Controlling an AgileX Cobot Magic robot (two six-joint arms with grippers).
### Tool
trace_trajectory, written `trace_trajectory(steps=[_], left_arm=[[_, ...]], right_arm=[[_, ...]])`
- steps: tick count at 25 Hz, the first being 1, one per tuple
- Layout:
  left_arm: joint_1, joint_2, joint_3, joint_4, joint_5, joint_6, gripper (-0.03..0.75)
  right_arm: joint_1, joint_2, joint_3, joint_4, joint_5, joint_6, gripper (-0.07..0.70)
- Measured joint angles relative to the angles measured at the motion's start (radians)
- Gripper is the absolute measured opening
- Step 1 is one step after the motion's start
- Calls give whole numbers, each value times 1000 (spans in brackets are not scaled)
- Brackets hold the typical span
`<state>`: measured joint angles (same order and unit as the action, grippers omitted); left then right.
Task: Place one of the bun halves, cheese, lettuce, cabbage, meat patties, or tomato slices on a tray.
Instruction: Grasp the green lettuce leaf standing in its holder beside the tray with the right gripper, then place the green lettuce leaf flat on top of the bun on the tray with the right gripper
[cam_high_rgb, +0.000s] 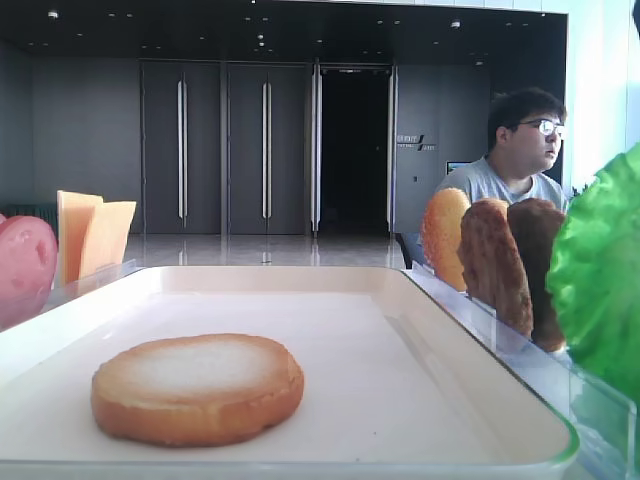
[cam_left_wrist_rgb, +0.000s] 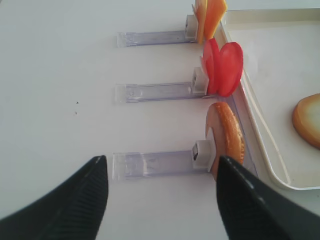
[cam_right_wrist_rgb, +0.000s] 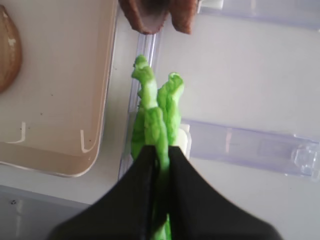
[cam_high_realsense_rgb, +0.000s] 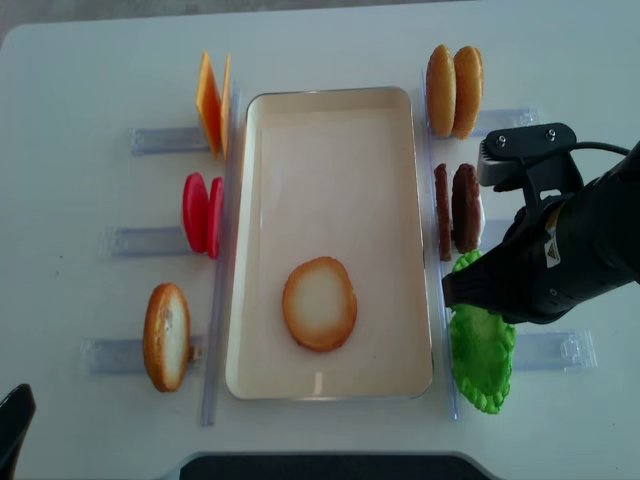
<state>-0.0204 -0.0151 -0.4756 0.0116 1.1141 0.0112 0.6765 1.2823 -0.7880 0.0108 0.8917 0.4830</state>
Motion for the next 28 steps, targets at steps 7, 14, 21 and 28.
trace_trajectory(steps=[7, 14, 21, 28], left_arm=[[0, 0, 0, 0, 0, 0, 517], [0, 0, 0, 0, 0, 0, 517], [0, 0, 0, 0, 0, 1, 509], [0, 0, 0, 0, 0, 1, 422]], right_arm=[[22, -35, -85, 0, 124, 27, 21], [95, -121, -187, 0, 198, 78, 21], [157, -127, -188, -1, 230, 108, 20], [259, -127, -188, 9, 174, 138, 20]])
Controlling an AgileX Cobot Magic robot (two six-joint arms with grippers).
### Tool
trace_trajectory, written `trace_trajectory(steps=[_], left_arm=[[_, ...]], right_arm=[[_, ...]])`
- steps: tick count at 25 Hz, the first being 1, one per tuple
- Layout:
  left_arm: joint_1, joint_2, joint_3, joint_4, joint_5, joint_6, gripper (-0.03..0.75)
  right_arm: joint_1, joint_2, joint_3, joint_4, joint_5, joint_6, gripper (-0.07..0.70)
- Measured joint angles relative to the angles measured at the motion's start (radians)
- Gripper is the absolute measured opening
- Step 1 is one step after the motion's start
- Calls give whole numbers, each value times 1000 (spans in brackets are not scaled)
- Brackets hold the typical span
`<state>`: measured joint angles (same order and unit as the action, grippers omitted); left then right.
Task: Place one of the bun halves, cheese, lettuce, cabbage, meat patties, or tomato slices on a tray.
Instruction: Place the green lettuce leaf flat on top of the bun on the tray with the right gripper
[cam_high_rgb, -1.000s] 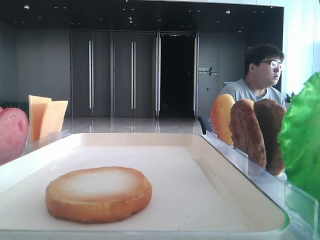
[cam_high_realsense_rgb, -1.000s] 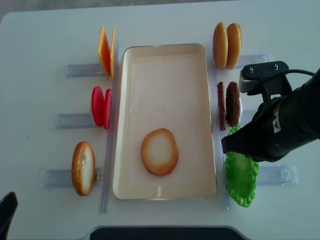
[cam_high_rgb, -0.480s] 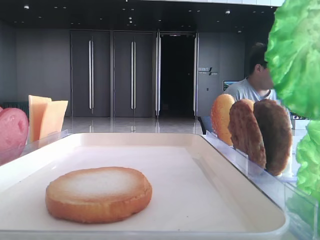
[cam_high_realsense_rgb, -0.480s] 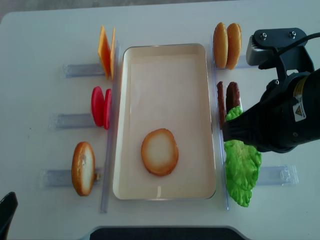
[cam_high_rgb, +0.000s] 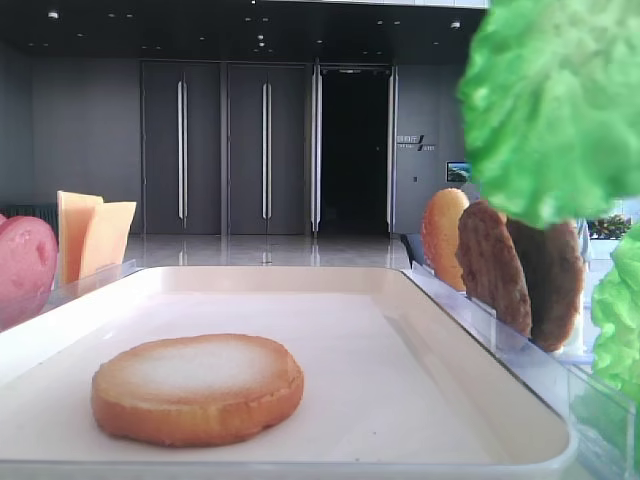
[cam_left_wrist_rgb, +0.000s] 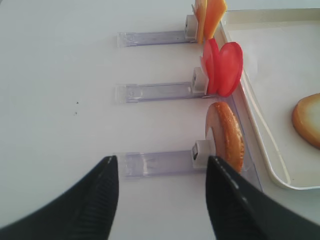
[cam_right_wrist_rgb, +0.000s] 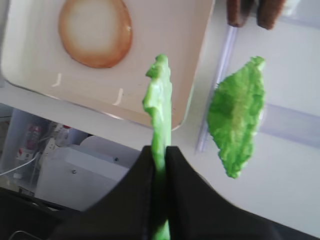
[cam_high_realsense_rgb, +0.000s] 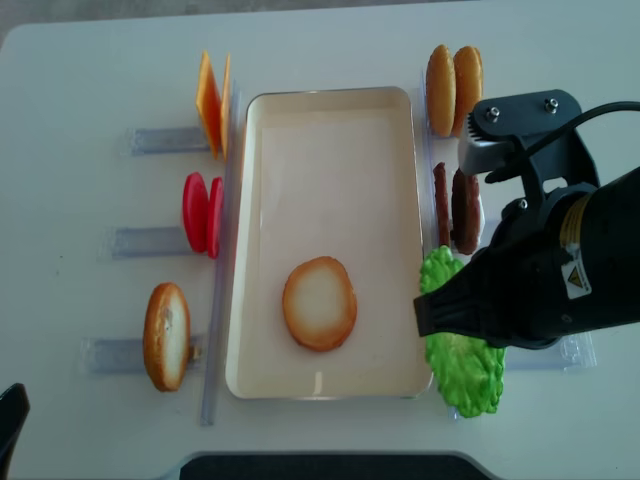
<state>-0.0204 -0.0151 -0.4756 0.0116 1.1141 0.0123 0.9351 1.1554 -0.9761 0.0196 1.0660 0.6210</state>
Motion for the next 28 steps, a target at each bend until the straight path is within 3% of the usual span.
trace_trajectory(steps=[3, 6, 15, 20, 25, 28], left_arm=[[0, 0, 0, 0, 0, 0, 389], [0, 0, 0, 0, 0, 0, 377], [0, 0, 0, 0, 0, 1, 370], [0, 0, 0, 0, 0, 1, 370], [0, 0, 0, 0, 0, 1, 370], [0, 0, 0, 0, 0, 1, 370]], right_arm=[[29, 1, 0, 45, -100, -11, 20], [31, 27, 0, 134, -201, -88, 20], [31, 211, 0, 519, -434, -506, 20], [29, 326, 0, 761, -499, -761, 20], [-13, 414, 0, 972, -512, -1026, 20], [-56, 445, 0, 1046, -517, -1132, 20]])
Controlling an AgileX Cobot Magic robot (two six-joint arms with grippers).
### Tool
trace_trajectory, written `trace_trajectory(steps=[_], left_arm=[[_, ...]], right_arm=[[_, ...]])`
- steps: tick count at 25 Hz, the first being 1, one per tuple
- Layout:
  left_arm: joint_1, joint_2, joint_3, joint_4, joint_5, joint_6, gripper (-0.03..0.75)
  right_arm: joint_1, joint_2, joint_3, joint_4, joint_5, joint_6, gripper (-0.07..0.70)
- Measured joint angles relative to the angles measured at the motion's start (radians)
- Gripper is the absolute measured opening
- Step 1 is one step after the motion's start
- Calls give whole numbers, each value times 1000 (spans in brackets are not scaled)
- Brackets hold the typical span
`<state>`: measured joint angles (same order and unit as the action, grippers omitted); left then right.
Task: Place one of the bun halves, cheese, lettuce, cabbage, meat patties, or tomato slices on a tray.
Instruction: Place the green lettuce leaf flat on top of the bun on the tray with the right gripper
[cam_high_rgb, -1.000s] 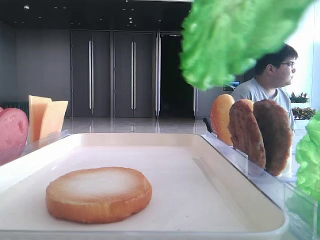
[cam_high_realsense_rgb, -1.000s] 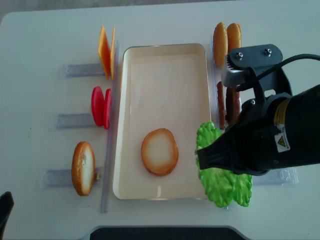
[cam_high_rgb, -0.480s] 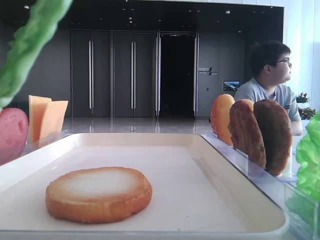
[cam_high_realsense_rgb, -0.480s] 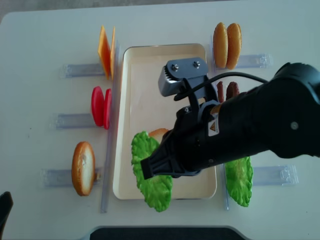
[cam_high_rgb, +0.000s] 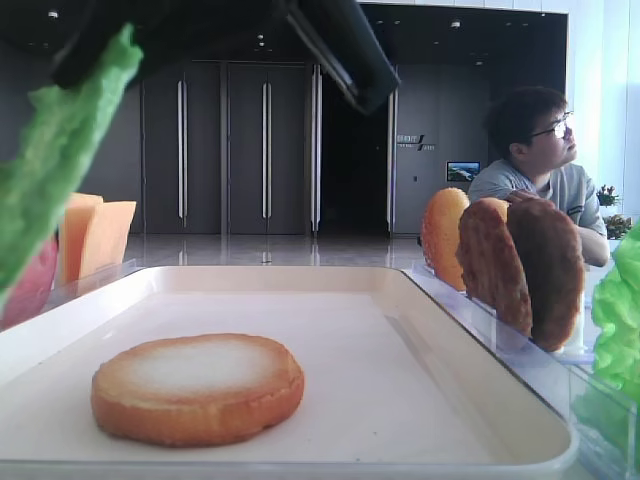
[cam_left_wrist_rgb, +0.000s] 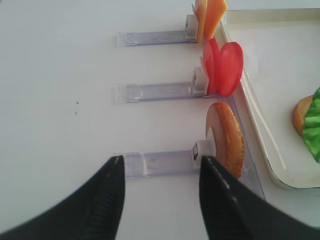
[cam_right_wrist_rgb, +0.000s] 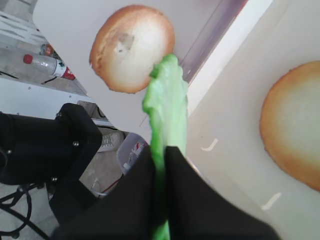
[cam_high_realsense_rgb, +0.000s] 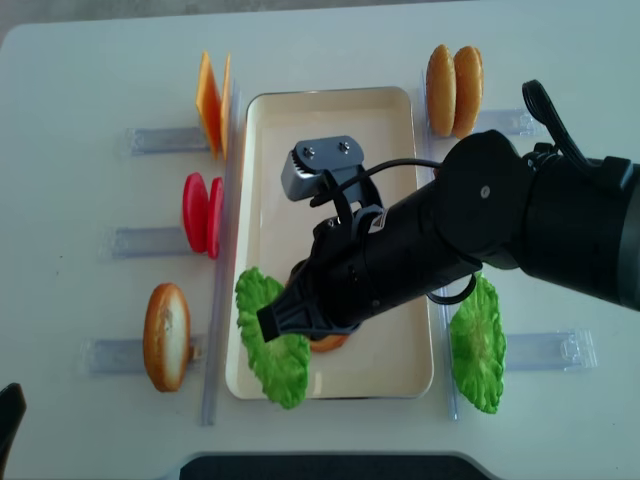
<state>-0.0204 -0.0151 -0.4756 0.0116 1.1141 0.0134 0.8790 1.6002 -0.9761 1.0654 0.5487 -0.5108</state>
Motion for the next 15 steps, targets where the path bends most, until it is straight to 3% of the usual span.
trace_trajectory(steps=[5, 15], left_arm=[[0, 0, 0, 0, 0, 0, 370], [0, 0, 0, 0, 0, 0, 370]], right_arm=[[-61, 39, 0, 45, -8, -97, 20], [-80, 63, 0, 49, -15, -144, 20]])
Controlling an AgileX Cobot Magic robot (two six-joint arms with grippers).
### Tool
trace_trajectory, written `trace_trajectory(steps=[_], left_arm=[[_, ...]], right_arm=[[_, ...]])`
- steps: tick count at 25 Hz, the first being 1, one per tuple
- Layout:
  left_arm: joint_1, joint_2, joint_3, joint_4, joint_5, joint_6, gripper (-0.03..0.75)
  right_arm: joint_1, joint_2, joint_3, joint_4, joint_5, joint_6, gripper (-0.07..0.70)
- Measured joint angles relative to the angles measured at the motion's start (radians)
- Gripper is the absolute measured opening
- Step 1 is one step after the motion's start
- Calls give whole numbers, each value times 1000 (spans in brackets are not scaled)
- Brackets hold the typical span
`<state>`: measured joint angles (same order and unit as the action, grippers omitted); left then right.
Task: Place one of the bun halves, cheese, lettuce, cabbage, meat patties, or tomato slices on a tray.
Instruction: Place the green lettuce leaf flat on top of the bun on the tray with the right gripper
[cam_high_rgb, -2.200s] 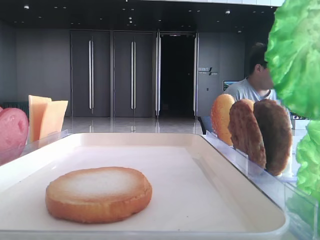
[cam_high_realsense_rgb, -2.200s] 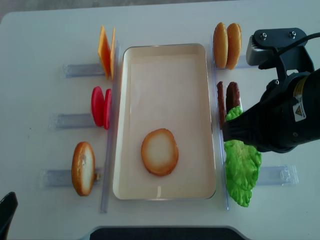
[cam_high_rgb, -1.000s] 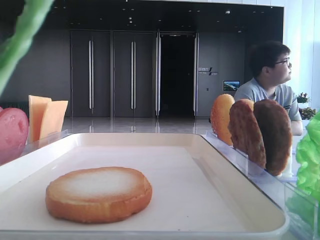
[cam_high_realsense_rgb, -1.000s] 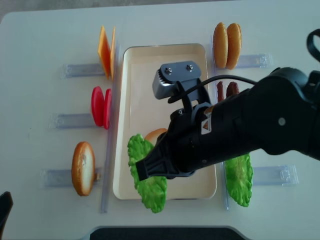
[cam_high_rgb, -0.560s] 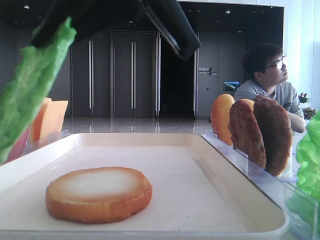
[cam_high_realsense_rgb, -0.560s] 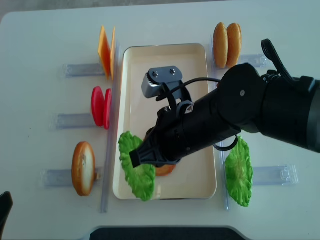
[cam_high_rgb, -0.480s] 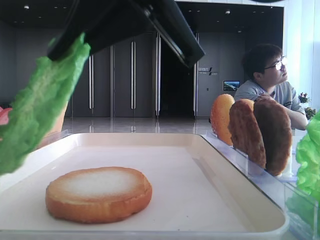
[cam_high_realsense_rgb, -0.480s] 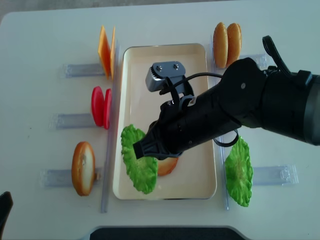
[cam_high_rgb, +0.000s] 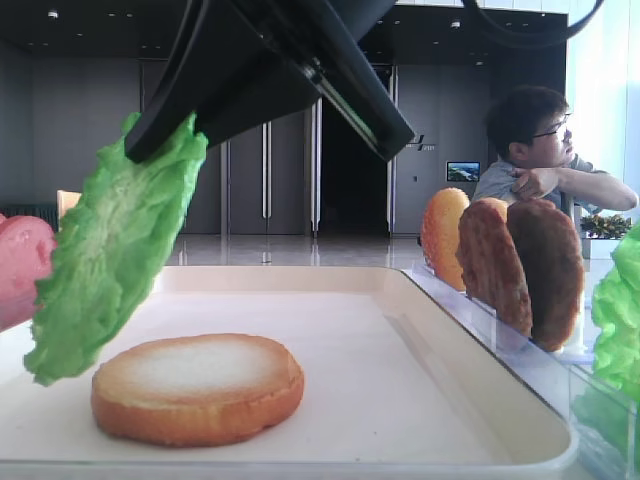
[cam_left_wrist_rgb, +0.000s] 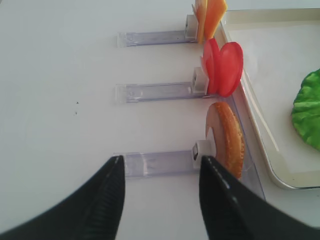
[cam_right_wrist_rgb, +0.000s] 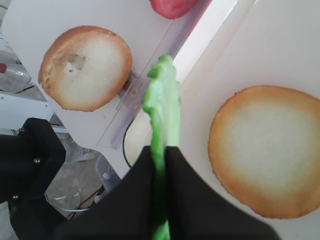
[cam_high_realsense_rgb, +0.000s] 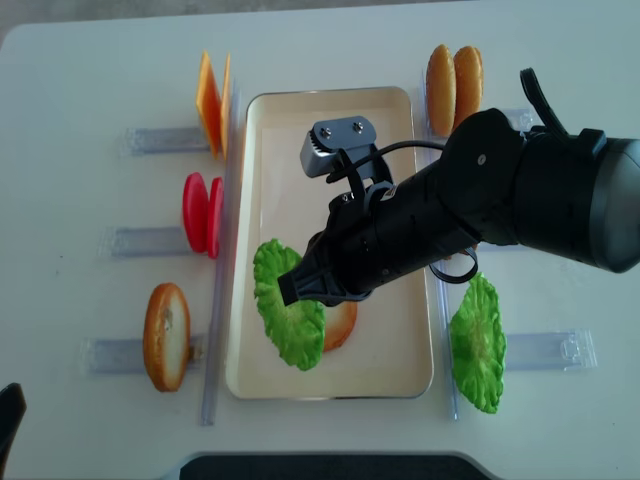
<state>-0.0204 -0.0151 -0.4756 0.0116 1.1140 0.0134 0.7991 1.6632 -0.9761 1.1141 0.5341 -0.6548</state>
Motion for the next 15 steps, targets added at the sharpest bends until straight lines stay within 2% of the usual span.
trace_trajectory(steps=[7, 15], left_arm=[[0, 0, 0, 0, 0, 0, 370], [0, 0, 0, 0, 0, 0, 370]], right_arm=[[0, 1, 0, -38, -14, -7, 20], [0, 1, 0, -54, -57, -8, 20]])
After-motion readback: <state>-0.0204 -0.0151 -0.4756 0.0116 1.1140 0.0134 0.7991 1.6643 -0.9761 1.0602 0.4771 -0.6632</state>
